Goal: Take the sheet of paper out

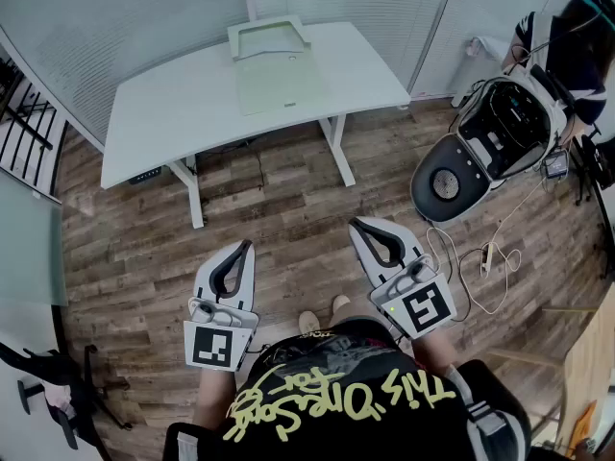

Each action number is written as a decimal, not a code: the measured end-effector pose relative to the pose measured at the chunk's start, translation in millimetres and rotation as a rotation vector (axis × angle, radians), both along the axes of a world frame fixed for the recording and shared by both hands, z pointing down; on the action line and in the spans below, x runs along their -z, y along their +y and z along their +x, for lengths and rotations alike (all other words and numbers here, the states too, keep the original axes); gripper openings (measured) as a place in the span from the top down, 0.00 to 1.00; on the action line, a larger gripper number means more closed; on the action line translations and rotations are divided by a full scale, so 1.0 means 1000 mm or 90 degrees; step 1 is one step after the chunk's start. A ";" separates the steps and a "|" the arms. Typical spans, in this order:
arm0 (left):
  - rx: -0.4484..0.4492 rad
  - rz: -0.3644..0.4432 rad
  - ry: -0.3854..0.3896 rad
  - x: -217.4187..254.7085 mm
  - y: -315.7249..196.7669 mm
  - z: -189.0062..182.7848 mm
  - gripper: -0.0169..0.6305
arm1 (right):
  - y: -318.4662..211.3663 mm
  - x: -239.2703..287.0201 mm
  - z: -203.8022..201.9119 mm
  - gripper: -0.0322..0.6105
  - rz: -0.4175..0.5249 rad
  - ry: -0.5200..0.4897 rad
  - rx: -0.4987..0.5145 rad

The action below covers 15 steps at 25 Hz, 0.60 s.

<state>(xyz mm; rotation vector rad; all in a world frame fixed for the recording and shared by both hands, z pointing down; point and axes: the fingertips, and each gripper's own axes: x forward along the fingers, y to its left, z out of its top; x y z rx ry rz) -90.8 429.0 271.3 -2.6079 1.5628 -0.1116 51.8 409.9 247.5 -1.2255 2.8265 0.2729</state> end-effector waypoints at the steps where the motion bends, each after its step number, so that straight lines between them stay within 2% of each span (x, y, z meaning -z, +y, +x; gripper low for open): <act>1: 0.001 0.001 0.002 0.000 0.000 0.000 0.96 | 0.000 0.000 0.001 0.94 0.005 0.005 -0.005; 8: 0.013 -0.004 -0.006 -0.003 -0.002 -0.010 0.96 | -0.007 -0.005 0.001 0.94 0.005 0.030 -0.016; 11: 0.023 0.004 0.004 0.001 -0.003 -0.015 0.96 | -0.010 -0.003 0.002 0.94 0.005 0.024 -0.021; 13: 0.021 0.005 -0.011 0.000 0.000 -0.015 0.96 | -0.010 -0.006 0.003 0.94 -0.005 0.026 -0.030; 15: 0.024 0.006 -0.021 -0.001 0.002 -0.016 0.96 | -0.009 0.000 0.002 0.94 0.001 -0.001 -0.034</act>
